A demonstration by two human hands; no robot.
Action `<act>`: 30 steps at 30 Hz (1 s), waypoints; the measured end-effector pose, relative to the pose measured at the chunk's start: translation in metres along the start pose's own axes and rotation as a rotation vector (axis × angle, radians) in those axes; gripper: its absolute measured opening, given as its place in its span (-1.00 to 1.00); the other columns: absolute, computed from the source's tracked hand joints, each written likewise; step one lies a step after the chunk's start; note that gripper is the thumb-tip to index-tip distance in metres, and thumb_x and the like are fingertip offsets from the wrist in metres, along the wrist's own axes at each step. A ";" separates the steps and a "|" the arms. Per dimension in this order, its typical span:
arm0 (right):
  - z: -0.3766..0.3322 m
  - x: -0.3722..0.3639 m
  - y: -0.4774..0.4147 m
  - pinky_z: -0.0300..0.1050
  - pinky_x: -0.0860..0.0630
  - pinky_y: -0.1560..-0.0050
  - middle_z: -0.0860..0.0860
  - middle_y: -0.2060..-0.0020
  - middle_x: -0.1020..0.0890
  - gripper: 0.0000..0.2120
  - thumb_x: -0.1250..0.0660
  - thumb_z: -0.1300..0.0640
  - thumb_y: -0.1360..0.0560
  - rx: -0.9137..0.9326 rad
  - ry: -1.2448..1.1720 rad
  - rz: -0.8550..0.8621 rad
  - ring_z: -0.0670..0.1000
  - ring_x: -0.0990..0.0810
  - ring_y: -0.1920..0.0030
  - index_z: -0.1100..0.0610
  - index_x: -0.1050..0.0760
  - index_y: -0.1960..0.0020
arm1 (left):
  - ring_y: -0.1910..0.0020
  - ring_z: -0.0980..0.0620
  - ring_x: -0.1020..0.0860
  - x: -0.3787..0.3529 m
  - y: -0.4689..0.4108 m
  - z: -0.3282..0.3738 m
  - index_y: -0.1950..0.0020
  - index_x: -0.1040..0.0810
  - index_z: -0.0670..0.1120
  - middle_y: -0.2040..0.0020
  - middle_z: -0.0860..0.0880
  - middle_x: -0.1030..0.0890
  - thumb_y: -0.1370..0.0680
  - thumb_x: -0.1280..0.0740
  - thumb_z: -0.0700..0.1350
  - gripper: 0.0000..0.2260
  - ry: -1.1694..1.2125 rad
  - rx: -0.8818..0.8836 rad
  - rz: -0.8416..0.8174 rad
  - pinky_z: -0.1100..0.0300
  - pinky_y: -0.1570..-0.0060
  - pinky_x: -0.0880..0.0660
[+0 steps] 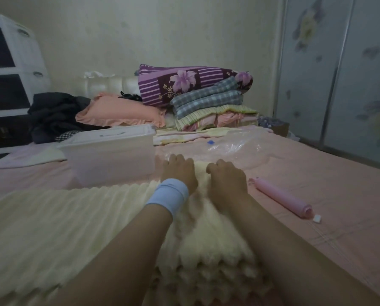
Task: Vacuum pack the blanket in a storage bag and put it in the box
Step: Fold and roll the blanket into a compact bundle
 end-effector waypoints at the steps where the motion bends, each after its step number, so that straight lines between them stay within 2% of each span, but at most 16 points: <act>1: 0.000 -0.008 -0.002 0.00 -0.36 -0.07 0.05 -0.20 -0.48 -0.67 -0.27 0.08 -0.51 0.066 0.016 0.020 0.13 -0.46 -0.23 0.01 -0.44 -0.27 | -0.35 -0.15 -0.30 -0.007 -0.007 0.002 -0.31 -0.42 0.01 -0.35 -0.09 -0.41 -0.58 -0.14 0.01 -0.68 0.065 -0.028 0.028 -0.07 -0.32 -0.25; 2: 0.003 -0.022 -0.005 0.05 -0.33 -0.21 0.06 -0.29 -0.44 -0.63 -0.24 0.05 -0.53 0.118 0.017 -0.003 0.13 -0.40 -0.32 -0.01 -0.41 -0.33 | -0.38 -0.14 -0.28 -0.022 -0.014 0.004 -0.36 -0.38 0.03 -0.40 -0.07 -0.37 -0.59 -0.11 0.07 -0.64 0.109 -0.045 0.002 -0.08 -0.34 -0.22; 4: 0.015 -0.053 -0.007 0.22 -0.12 -0.45 0.02 -0.53 -0.24 -0.49 -0.18 -0.05 -0.58 0.095 -0.117 -0.202 0.08 -0.17 -0.53 -0.10 -0.25 -0.52 | -0.52 -0.13 -0.07 -0.064 -0.022 -0.002 -0.51 -0.18 0.13 -0.56 -0.02 -0.11 -0.60 -0.04 0.22 -0.52 0.218 0.012 -0.147 -0.17 -0.44 -0.04; 6: 0.029 -0.083 -0.007 0.42 0.00 -0.48 -0.13 -0.63 0.05 -0.40 -0.14 -0.16 -0.60 0.000 -0.298 -0.423 -0.02 0.10 -0.61 -0.25 -0.03 -0.59 | -0.57 -0.11 0.10 -0.108 -0.023 -0.010 -0.56 0.08 0.23 -0.60 0.05 0.15 -0.57 0.02 0.34 -0.41 0.354 0.094 -0.319 -0.22 -0.48 0.11; 7: 0.032 -0.095 -0.007 0.49 0.01 -0.44 -0.18 -0.62 0.15 -0.39 -0.13 -0.23 -0.60 -0.030 -0.337 -0.499 -0.04 0.19 -0.61 -0.32 0.03 -0.58 | -0.57 -0.11 0.12 -0.123 -0.024 -0.011 -0.56 0.16 0.23 -0.60 0.04 0.20 -0.56 0.04 0.37 -0.37 0.374 0.103 -0.364 -0.23 -0.48 0.14; 11: 0.033 -0.122 -0.013 0.56 0.03 -0.40 -0.22 -0.58 0.30 -0.34 -0.08 -0.39 -0.57 -0.078 -0.390 -0.614 -0.07 0.32 -0.58 -0.38 0.15 -0.56 | -0.58 -0.08 0.09 -0.145 -0.026 -0.011 -0.59 0.20 0.07 -0.61 -0.02 0.14 -0.54 0.01 0.40 -0.24 0.402 0.148 -0.429 -0.16 -0.50 0.17; 15: 0.031 -0.122 -0.007 0.59 0.01 -0.37 -0.23 -0.57 0.34 -0.32 -0.06 -0.43 -0.55 -0.076 -0.351 -0.604 -0.07 0.34 -0.58 -0.39 0.19 -0.55 | -0.58 -0.07 0.13 -0.139 -0.017 -0.012 -0.59 0.24 -0.01 -0.60 -0.04 0.20 -0.55 0.02 0.39 -0.21 0.368 0.138 -0.460 -0.15 -0.50 0.15; 17: 0.029 -0.114 -0.002 0.59 -0.01 -0.37 -0.21 -0.57 0.35 -0.28 -0.06 -0.45 -0.53 -0.068 -0.300 -0.578 -0.06 0.34 -0.58 -0.38 0.21 -0.56 | -0.57 -0.09 0.19 -0.129 -0.007 -0.013 -0.58 0.27 0.00 -0.58 -0.04 0.27 -0.58 -0.01 0.34 -0.24 0.297 0.110 -0.483 -0.19 -0.49 0.12; 19: 0.025 -0.103 0.004 0.56 -0.02 -0.39 -0.18 -0.58 0.34 -0.27 -0.04 -0.45 -0.54 -0.066 -0.249 -0.554 -0.02 0.31 -0.60 -0.34 0.23 -0.57 | -0.56 -0.12 0.21 -0.111 0.004 -0.013 -0.59 0.22 0.02 -0.58 -0.05 0.29 -0.61 -0.06 0.25 -0.31 0.210 0.069 -0.486 -0.21 -0.49 0.08; 21: 0.020 -0.089 0.009 0.50 -0.04 -0.42 -0.13 -0.60 0.28 -0.31 -0.03 -0.40 -0.58 -0.071 -0.221 -0.551 0.03 0.23 -0.61 -0.30 0.19 -0.59 | -0.57 -0.12 0.10 -0.081 0.016 -0.008 -0.60 0.02 0.03 -0.60 -0.08 0.16 -0.64 -0.12 0.11 -0.42 0.247 0.002 -0.418 -0.12 -0.50 -0.03; 23: 0.017 -0.075 0.013 0.43 -0.08 -0.45 -0.08 -0.63 0.17 -0.38 -0.06 -0.31 -0.61 -0.088 -0.241 -0.558 0.08 0.12 -0.62 -0.26 0.06 -0.61 | -0.50 -0.11 -0.22 -0.056 0.032 -0.002 -0.53 -0.27 -0.02 -0.56 -0.09 -0.17 -0.66 -0.14 -0.05 -0.58 0.455 -0.064 -0.353 0.05 -0.43 -0.24; 24: 0.015 -0.067 0.017 0.39 -0.11 -0.46 -0.06 -0.63 0.08 -0.42 -0.07 -0.26 -0.61 -0.094 -0.267 -0.565 0.10 0.05 -0.61 -0.25 -0.04 -0.59 | -0.43 -0.10 -0.33 -0.047 0.045 0.000 -0.49 -0.35 -0.06 -0.51 -0.10 -0.29 -0.66 -0.12 -0.12 -0.62 0.528 -0.099 -0.345 0.08 -0.37 -0.30; 25: 0.016 -0.060 0.020 0.35 -0.13 -0.46 -0.03 -0.63 -0.01 -0.45 -0.05 -0.23 -0.58 -0.094 -0.294 -0.571 0.11 -0.02 -0.60 -0.25 -0.14 -0.57 | -0.42 -0.12 -0.35 -0.045 0.056 0.004 -0.48 -0.34 -0.11 -0.50 -0.13 -0.30 -0.66 -0.11 -0.17 -0.63 0.541 -0.149 -0.348 0.08 -0.36 -0.29; 27: 0.012 -0.043 0.034 0.32 -0.16 -0.46 -0.02 -0.60 -0.15 -0.43 0.02 -0.20 -0.51 -0.093 -0.312 -0.566 0.10 -0.12 -0.57 -0.27 -0.25 -0.51 | -0.50 -0.14 -0.20 -0.054 0.080 0.011 -0.54 -0.20 -0.14 -0.55 -0.15 -0.17 -0.67 -0.09 -0.15 -0.58 0.529 -0.162 -0.403 0.04 -0.45 -0.13; 28: 0.010 -0.037 0.045 0.33 -0.14 -0.46 -0.05 -0.59 -0.16 -0.45 0.05 -0.20 -0.53 -0.092 -0.284 -0.560 0.09 -0.12 -0.57 -0.28 -0.25 -0.51 | -0.54 -0.13 -0.08 -0.061 0.091 0.011 -0.57 -0.13 -0.09 -0.58 -0.11 -0.07 -0.68 -0.07 -0.08 -0.55 0.495 -0.167 -0.407 -0.01 -0.48 -0.06; 30: 0.006 -0.034 0.070 0.43 -0.04 -0.45 -0.12 -0.62 -0.02 -0.49 0.08 -0.23 -0.60 -0.110 -0.209 -0.553 0.06 0.02 -0.60 -0.30 -0.13 -0.55 | -0.58 -0.06 0.09 -0.074 0.106 0.005 -0.59 0.02 0.07 -0.61 0.01 0.09 -0.68 -0.01 0.09 -0.51 0.439 -0.114 -0.384 -0.09 -0.50 0.02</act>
Point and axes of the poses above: each hand's wrist, its own y-axis away from the middle knuckle, its own x-axis out of the back of the hand, z = x × y, the point moved 4 cm from there along -y, towards the middle knuckle
